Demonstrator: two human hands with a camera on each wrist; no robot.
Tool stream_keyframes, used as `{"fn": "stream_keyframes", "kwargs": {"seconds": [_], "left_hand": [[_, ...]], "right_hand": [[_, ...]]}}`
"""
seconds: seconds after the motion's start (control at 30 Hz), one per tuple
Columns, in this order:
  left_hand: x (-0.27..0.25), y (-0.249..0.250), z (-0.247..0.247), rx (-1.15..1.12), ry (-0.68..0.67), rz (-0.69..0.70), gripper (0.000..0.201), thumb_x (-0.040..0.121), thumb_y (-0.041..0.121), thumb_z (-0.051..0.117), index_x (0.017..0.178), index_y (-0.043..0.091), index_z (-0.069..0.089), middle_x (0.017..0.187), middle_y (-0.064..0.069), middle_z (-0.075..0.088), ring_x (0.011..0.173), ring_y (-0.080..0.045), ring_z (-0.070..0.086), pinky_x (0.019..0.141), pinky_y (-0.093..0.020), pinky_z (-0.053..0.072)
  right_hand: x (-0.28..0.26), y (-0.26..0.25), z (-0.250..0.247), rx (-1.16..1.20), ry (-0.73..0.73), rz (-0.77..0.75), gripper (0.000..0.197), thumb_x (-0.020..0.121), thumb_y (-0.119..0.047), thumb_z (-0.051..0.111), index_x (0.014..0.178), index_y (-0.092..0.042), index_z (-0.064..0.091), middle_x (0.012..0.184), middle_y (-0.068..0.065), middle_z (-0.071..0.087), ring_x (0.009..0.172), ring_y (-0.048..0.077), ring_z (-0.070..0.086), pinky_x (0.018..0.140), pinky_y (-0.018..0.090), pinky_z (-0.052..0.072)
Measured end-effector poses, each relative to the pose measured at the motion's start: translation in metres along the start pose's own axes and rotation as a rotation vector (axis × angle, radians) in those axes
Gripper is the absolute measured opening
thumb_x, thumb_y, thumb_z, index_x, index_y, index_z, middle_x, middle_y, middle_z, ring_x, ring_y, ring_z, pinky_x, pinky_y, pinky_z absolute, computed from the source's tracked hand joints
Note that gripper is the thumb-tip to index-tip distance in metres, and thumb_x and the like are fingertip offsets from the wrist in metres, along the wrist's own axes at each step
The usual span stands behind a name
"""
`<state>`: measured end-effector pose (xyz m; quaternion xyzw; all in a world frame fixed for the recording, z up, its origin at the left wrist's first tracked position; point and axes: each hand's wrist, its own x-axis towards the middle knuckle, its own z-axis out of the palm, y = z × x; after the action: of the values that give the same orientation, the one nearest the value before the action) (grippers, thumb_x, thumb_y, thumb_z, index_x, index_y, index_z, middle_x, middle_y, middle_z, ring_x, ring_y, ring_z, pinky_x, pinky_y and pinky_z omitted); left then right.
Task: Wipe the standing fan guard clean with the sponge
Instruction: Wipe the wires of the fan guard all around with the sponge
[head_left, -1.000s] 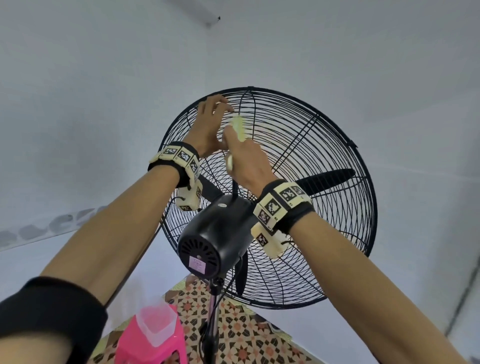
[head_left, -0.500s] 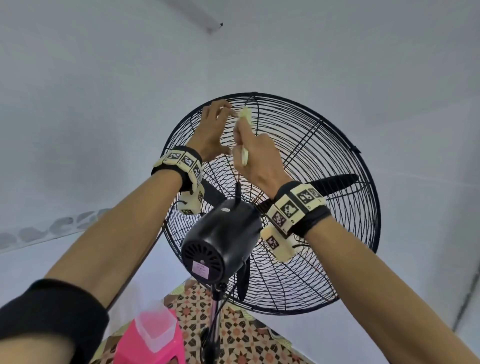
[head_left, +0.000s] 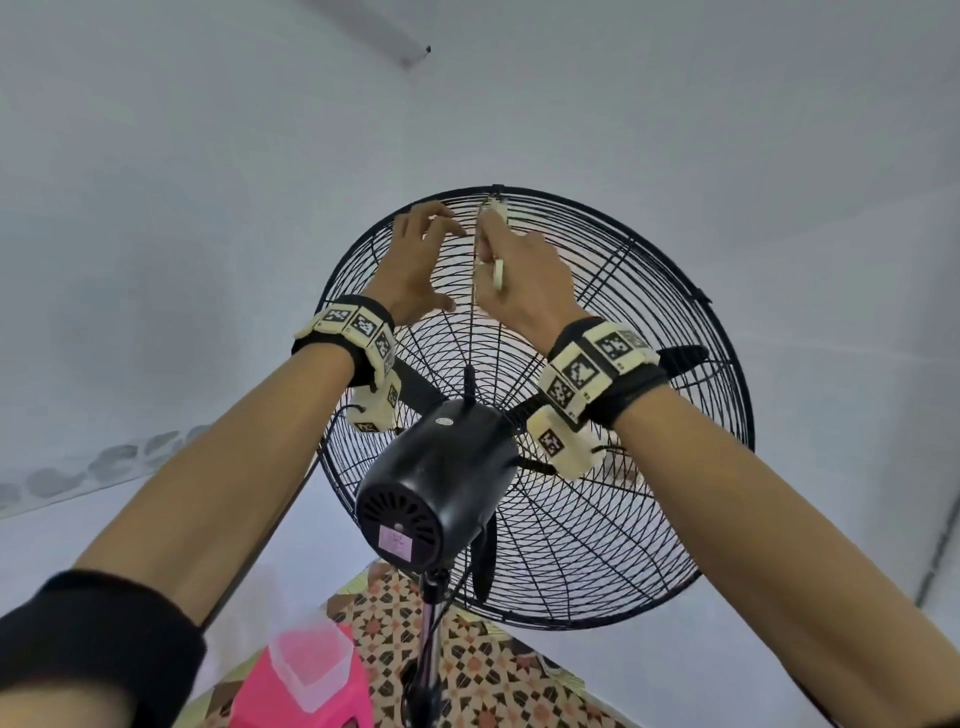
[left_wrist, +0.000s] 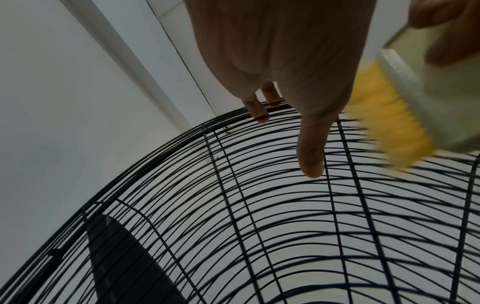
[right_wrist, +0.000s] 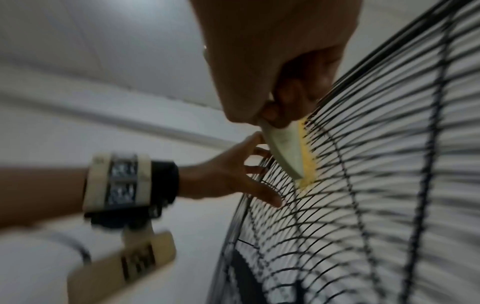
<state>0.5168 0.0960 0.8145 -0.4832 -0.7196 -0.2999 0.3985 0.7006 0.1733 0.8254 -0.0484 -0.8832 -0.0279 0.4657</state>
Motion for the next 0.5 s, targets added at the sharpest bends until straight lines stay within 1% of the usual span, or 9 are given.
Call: {"fn": "stream_keyframes", "kwargs": {"seconds": [0.07,0.13,0.17,0.2,0.23,0.3,0.37,0.43,0.5], "left_hand": [[-0.001,0.0,-0.002,-0.011,-0.007,0.007,0.1,0.055,0.016,0.102,0.14,0.01,0.05,0.151,-0.012,0.037,0.135,-0.035,0.034,0.108,-0.032,0.031],[-0.001,0.003,0.0,-0.009,-0.009,0.012,0.099,0.056,0.018,0.102,0.14,0.012,0.05,0.151,-0.011,0.037,0.135,-0.034,0.034,0.106,-0.033,0.032],[-0.002,0.004,0.001,-0.009,-0.009,0.011,0.099,0.056,0.018,0.102,0.14,0.012,0.05,0.151,-0.011,0.037,0.134,-0.033,0.034,0.105,-0.032,0.032],[-0.002,0.004,0.002,-0.01,-0.006,0.012,0.099,0.055,0.018,0.102,0.14,0.012,0.05,0.151,-0.011,0.037,0.135,-0.033,0.034,0.105,-0.031,0.032],[-0.002,0.004,0.002,-0.012,-0.002,0.011,0.1,0.055,0.018,0.102,0.139,0.011,0.05,0.151,-0.012,0.037,0.135,-0.034,0.034,0.105,-0.032,0.033],[-0.002,0.003,0.002,-0.009,0.004,0.011,0.1,0.054,0.017,0.102,0.139,0.009,0.05,0.151,-0.013,0.038,0.135,-0.036,0.035,0.106,-0.036,0.035],[-0.002,0.002,0.002,-0.001,0.013,0.017,0.1,0.054,0.016,0.102,0.139,0.007,0.05,0.15,-0.015,0.039,0.134,-0.037,0.035,0.107,-0.036,0.034],[-0.002,0.001,0.001,-0.007,0.008,0.012,0.1,0.054,0.016,0.102,0.139,0.008,0.051,0.151,-0.014,0.038,0.135,-0.036,0.035,0.107,-0.032,0.029],[-0.003,0.001,0.0,-0.016,0.002,0.017,0.1,0.054,0.017,0.102,0.14,0.01,0.051,0.151,-0.013,0.038,0.136,-0.035,0.034,0.107,-0.03,0.027]], "right_hand": [[-0.005,0.002,-0.003,-0.157,0.015,0.073,0.035,0.095,-0.02,0.06,0.126,-0.011,0.047,0.099,0.009,0.06,0.087,0.03,0.059,0.065,0.034,0.034],[-0.01,0.002,-0.004,-0.324,0.024,0.148,0.038,0.096,-0.015,0.06,0.13,-0.007,0.047,0.113,0.011,0.064,0.102,0.031,0.063,0.069,0.034,0.035],[-0.01,0.001,-0.006,-0.354,0.027,0.197,0.038,0.096,-0.013,0.06,0.132,-0.005,0.048,0.117,0.01,0.065,0.107,0.03,0.064,0.071,0.034,0.035],[-0.008,0.0,-0.007,-0.348,0.029,0.22,0.038,0.095,-0.012,0.06,0.131,-0.005,0.049,0.117,0.01,0.065,0.107,0.03,0.065,0.071,0.034,0.036],[-0.005,-0.001,-0.007,-0.306,0.033,0.206,0.037,0.095,-0.013,0.061,0.129,-0.006,0.049,0.112,0.01,0.064,0.103,0.03,0.065,0.07,0.034,0.038],[0.0,-0.004,-0.004,-0.096,0.005,0.075,0.032,0.093,-0.015,0.059,0.123,-0.01,0.048,0.099,0.008,0.061,0.089,0.029,0.063,0.066,0.034,0.042],[0.002,-0.002,0.0,0.05,-0.017,-0.035,0.027,0.093,-0.016,0.054,0.118,-0.011,0.046,0.092,0.009,0.063,0.08,0.033,0.063,0.059,0.032,0.041],[0.001,0.0,-0.002,0.032,0.005,0.002,0.029,0.095,-0.019,0.051,0.122,-0.011,0.045,0.09,0.011,0.063,0.079,0.033,0.061,0.056,0.029,0.034],[-0.001,0.002,-0.006,-0.116,0.063,0.079,0.033,0.097,-0.021,0.055,0.127,-0.009,0.046,0.102,0.013,0.063,0.09,0.033,0.062,0.063,0.033,0.035]]}}
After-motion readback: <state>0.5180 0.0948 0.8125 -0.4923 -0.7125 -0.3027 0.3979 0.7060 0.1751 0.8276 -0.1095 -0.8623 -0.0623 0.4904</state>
